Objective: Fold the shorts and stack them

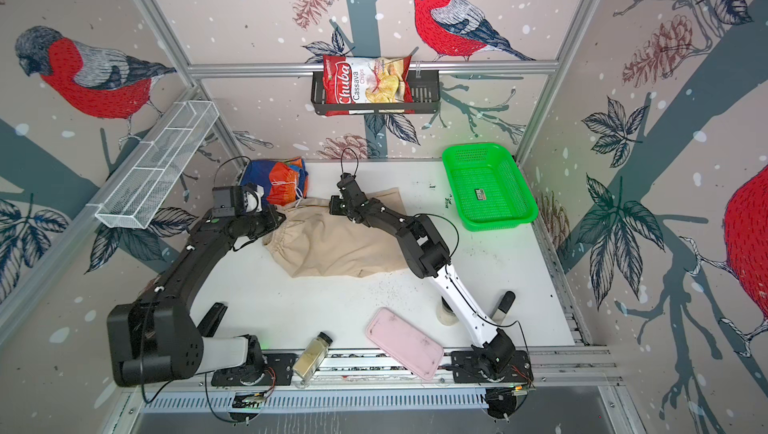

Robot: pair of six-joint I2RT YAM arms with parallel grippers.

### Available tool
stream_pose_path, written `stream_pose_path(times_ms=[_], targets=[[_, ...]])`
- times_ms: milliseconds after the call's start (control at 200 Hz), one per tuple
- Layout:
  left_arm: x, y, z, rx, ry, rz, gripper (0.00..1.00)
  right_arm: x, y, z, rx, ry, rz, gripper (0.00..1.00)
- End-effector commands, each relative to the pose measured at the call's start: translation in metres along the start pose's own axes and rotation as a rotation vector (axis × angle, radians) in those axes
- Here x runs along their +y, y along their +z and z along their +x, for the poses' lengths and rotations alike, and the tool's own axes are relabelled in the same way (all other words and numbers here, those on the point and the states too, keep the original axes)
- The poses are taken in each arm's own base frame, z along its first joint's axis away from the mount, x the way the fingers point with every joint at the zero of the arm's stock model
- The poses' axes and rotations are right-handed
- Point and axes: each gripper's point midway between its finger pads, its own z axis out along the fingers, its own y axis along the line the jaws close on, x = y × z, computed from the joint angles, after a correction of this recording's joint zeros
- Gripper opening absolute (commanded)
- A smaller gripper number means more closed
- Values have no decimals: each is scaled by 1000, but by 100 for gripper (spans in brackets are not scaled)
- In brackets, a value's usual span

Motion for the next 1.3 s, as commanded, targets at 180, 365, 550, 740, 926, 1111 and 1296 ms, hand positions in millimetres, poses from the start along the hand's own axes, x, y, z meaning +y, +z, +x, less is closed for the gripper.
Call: stream_pose_path(times_ms=[180,365,550,740,926,1111,1296], targets=[[-1,-2,-8,-35,25,6,0,57,-77,-36,-130,-124,4,18],[-1,-1,-7,-32,22,9,0,61,-65,-4,-49,-120,-2,17],[-2,1,-5,-24,18,18,0,64,-49,15,-6,-97,-37,17],[-4,5,-2,-7,8,41,0,61,-23,16,4,-50,-74,4],[-5,8,0,8,-1,58,0,53,6,11,-11,25,-118,1],[-8,5,-1,-4,7,65,0,56,25,1,-43,101,-199,1],[-8,2,-3,-16,14,62,0,67,19,-11,-67,113,-239,1]])
